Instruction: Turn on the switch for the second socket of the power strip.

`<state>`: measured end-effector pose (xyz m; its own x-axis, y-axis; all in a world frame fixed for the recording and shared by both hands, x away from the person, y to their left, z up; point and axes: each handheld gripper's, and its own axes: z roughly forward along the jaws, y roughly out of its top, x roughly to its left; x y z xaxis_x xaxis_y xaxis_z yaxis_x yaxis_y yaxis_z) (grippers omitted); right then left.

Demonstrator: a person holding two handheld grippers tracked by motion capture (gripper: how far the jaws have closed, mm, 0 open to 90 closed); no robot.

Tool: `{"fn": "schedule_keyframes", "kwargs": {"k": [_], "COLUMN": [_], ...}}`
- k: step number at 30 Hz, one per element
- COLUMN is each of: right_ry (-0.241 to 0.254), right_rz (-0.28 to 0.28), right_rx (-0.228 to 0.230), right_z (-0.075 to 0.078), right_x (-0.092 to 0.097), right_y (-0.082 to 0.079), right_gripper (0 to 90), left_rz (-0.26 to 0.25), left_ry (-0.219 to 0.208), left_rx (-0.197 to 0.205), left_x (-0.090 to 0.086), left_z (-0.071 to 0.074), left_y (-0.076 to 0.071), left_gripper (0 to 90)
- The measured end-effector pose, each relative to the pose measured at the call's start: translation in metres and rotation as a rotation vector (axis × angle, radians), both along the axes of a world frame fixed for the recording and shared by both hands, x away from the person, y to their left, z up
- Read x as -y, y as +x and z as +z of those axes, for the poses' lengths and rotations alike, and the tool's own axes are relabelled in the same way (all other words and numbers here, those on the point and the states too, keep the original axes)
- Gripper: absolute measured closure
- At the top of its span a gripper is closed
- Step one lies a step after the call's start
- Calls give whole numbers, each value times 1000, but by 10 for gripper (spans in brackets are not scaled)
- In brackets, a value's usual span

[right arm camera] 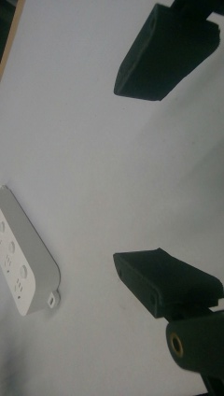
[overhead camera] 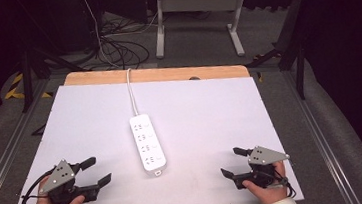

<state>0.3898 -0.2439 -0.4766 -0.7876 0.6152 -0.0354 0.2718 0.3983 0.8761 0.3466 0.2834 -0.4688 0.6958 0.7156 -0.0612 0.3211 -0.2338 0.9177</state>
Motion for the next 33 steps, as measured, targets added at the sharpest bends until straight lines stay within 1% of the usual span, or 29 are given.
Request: {"fn": "schedule_keyframes", "kwargs": {"k": [5,12,14,16,18,19,20,26,28,30,31,32,33], "right_ry": [4,10,11,18,38,45,47,50,48,46,44,42,42], "right_rz": [1,2,1,-1,3,5,6,9,10,10,12,14,14], "right_rx": [-14,-15,-14,-20,-32,-36,-35,-35,-31,-27,-24,-24,-23], "right_z": [-1,-1,-1,-1,-2,-1,-1,-1,-1,-1,-1,-1,-1], "right_x": [1,1,1,1,1,1,2,1,2,2,2,2,2], "right_y": [0,1,0,0,0,0,0,0,0,0,0,0,0], "right_gripper": [164,164,164,163,157,156,154,152,152,152,152,153,153], "left_rz": [-4,-7,-5,-4,-7,-6,-6,-9,-14,-21,-23,-29,-30], "left_ry": [1,39,43,35,28,12,9,19,42,61,61,73,74], "left_rx": [-7,13,7,-4,-8,-13,-15,-14,-16,-9,-9,-8,-7], "left_x": [0,0,0,0,0,1,1,1,1,2,3,3,3], "left_z": [0,2,2,2,3,3,3,4,5,7,7,8,8], "left_y": [0,0,0,0,0,-1,-1,0,1,1,1,1,1], "left_gripper": [236,234,234,237,237,237,237,244,256,267,273,280,289]}}
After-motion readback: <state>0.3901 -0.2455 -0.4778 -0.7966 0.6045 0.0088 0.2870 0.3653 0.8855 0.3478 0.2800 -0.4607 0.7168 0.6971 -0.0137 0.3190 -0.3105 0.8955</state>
